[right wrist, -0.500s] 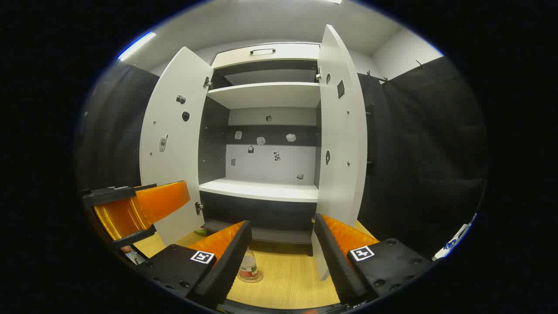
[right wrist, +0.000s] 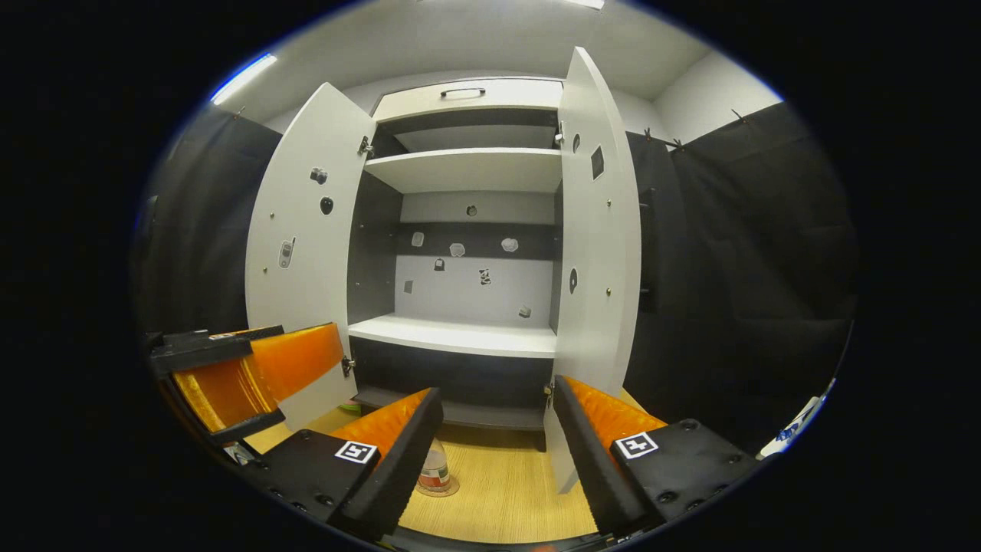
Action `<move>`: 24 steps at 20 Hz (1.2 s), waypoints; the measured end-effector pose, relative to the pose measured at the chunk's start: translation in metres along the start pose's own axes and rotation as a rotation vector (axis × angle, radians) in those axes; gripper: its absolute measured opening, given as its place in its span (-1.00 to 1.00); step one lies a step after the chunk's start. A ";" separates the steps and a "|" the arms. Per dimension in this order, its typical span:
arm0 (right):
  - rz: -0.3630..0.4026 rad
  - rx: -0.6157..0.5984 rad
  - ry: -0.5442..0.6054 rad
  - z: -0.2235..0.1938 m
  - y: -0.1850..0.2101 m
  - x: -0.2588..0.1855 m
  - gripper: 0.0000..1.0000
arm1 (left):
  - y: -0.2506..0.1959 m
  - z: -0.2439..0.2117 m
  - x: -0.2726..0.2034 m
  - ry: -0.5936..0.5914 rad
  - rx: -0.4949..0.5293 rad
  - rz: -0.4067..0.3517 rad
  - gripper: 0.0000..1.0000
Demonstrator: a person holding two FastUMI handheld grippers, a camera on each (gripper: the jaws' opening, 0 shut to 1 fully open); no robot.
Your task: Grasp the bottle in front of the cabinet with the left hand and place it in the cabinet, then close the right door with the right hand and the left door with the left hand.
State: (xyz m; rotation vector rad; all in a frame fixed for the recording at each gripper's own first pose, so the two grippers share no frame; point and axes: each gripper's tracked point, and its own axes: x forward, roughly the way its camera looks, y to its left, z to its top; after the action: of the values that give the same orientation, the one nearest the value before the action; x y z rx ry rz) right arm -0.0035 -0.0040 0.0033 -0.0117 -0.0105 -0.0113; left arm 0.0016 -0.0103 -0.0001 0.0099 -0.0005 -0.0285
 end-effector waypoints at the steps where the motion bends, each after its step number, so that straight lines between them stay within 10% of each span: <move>1: -0.002 0.000 0.000 0.000 -0.001 -0.001 0.94 | -0.001 0.001 0.001 -0.003 0.000 -0.004 0.89; 24: -0.061 -0.041 0.043 -0.015 -0.021 0.004 0.93 | -0.009 -0.039 0.017 0.073 -0.030 -0.026 0.89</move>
State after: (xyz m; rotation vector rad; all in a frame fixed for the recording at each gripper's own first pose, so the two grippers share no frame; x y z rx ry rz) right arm 0.0000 -0.0254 -0.0111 -0.0520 0.0326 -0.0723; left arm 0.0180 -0.0193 -0.0388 -0.0192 0.0732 -0.0544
